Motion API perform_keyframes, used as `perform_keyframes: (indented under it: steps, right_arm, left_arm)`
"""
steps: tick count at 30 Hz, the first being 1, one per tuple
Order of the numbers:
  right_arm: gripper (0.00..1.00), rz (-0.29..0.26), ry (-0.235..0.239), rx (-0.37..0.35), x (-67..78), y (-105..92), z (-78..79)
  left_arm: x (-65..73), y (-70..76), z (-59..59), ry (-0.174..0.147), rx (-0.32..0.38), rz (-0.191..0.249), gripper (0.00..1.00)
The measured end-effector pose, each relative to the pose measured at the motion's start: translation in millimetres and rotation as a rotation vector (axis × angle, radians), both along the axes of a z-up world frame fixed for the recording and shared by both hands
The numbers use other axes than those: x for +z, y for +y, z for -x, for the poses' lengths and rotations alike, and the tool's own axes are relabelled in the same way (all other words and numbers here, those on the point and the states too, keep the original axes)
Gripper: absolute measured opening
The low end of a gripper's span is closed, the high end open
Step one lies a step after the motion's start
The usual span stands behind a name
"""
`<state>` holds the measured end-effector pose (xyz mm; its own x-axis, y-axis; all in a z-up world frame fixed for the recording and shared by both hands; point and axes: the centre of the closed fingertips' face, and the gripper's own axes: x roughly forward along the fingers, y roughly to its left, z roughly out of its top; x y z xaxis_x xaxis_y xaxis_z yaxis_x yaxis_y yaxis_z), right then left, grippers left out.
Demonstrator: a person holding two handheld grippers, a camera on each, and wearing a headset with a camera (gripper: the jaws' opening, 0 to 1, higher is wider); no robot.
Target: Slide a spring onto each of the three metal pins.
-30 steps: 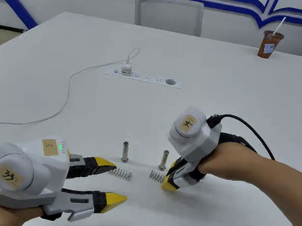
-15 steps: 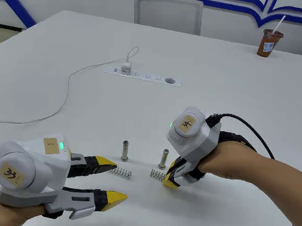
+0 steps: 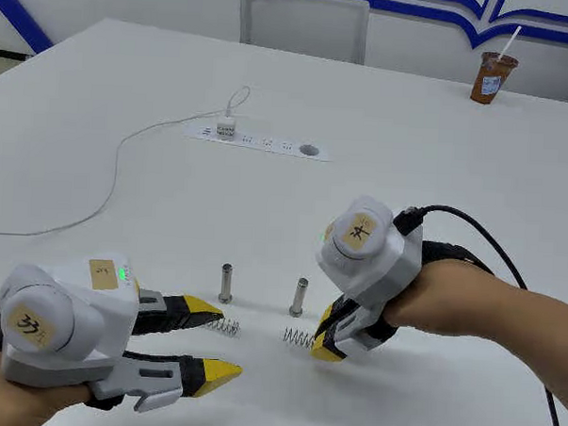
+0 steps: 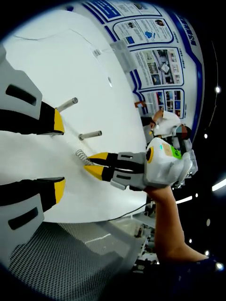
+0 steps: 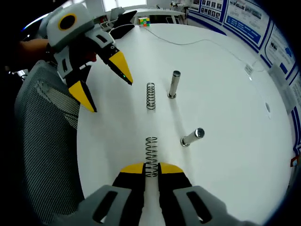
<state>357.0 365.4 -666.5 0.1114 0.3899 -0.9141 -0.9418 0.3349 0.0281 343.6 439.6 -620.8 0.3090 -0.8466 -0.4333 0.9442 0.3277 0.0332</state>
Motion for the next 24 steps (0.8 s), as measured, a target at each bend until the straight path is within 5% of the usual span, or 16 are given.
perform_keyframes:
  steps: [24]
  right_arm:
    - [0.12, -0.083, -0.043, 0.263, 41.1, 47.1, 34.3]
  left_arm:
    - [2.9, -19.5, 12.4, -0.011, -0.092, -0.004, 0.3]
